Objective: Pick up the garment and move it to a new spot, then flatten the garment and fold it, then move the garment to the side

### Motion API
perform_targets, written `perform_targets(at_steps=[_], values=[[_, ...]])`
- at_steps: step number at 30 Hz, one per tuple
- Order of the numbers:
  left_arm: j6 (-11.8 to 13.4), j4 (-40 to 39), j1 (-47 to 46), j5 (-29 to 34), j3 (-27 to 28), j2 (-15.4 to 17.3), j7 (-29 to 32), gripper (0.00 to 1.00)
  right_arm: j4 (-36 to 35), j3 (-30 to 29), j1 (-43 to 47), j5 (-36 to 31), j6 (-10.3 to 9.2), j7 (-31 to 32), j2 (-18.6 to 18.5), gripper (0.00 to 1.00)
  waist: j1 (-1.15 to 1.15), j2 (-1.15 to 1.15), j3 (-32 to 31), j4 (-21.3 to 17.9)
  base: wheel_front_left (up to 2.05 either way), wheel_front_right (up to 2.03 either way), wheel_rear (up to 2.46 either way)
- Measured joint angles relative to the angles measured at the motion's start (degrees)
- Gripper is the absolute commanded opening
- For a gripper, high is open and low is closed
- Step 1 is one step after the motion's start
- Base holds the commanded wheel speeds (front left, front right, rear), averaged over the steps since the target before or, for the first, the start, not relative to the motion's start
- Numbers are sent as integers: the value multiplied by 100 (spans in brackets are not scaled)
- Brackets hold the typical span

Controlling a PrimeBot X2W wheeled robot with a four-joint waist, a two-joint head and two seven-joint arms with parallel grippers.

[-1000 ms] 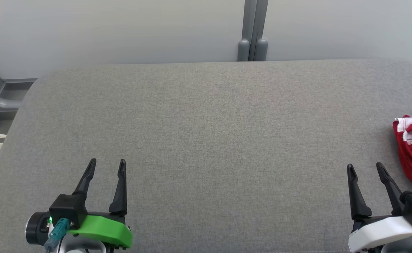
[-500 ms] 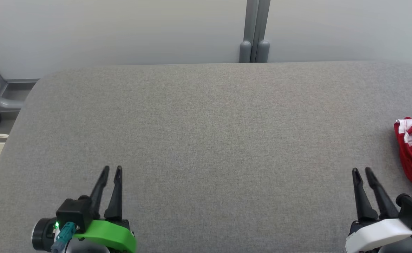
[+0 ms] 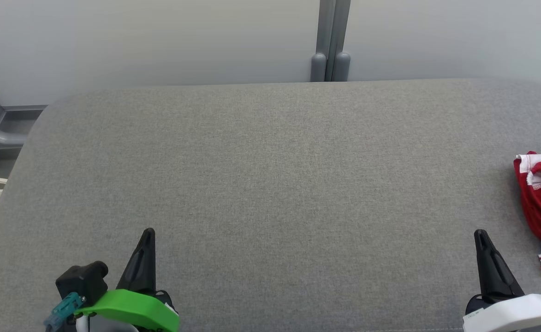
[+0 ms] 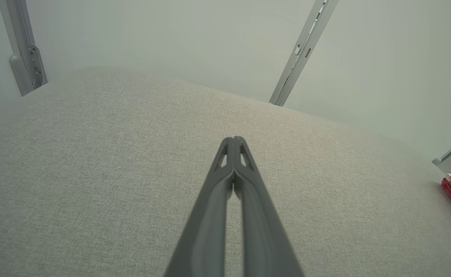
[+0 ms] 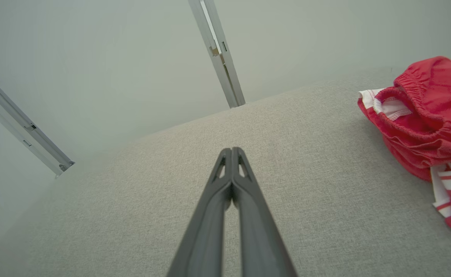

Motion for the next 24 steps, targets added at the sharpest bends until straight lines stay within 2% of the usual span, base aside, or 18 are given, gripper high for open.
perform_targets(at_steps=[24], values=[[-490, -178, 316, -1878, 544, -390, 387, 0, -81, -180, 256, 2477, -1, 323, -43, 0, 0, 0, 16, -108, 0, 0, 0]])
